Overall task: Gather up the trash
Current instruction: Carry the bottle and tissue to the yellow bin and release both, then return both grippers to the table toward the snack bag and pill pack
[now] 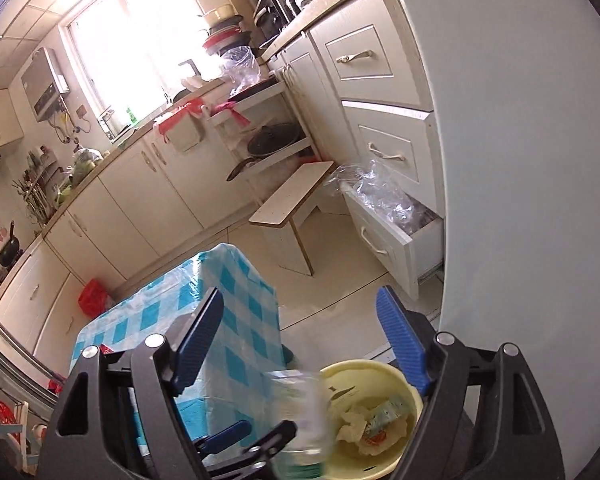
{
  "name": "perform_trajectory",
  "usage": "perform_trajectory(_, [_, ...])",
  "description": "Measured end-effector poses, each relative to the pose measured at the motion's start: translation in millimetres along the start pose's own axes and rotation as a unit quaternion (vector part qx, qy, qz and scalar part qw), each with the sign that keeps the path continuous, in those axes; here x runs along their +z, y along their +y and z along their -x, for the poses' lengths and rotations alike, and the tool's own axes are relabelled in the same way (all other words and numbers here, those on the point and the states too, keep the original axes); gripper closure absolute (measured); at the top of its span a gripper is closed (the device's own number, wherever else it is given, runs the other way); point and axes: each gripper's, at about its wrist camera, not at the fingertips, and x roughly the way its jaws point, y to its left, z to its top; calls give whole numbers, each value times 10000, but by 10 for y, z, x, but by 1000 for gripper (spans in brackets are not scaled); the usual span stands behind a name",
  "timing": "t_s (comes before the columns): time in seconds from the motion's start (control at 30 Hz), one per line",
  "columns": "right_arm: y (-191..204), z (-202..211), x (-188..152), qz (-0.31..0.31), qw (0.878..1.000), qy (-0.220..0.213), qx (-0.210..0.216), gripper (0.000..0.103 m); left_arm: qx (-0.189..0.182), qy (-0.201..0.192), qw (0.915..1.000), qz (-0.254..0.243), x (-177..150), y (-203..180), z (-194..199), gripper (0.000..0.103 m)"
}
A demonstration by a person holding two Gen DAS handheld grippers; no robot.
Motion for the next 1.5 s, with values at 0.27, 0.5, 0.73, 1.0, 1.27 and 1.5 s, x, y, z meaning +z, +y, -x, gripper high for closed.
perform_trajectory(0.27, [99, 43, 15, 75, 9998, -59, 168, 25, 456, -293, 9982, -243, 8, 82, 292, 24])
perform_trajectory(0.5, [376, 11, -49, 412, 9987, -26, 301, 22, 1334, -870, 9851, -643, -133, 334, 889, 13])
perform_trajectory(0.73, [829, -45, -189, 999, 9941, 25, 423, 22, 1956, -1262, 9688, -851, -237, 703, 1393, 10])
perform_trajectory(1.0, [1382, -157, -415, 1679, 9836, 144, 638, 21, 2659, -1713, 9445, -884, -365, 1347, 1940, 8])
perform_trajectory(1.27, [1951, -366, -720, 2154, 9704, 544, 943, 20, 2901, -1972, 9327, 840, -532, 2475, 2400, 8])
perform_trajectory(1.5, [2390, -573, -1072, 2725, 9503, 1012, 1115, 19, 3162, -1834, 9256, 985, -645, 2845, 2412, 8])
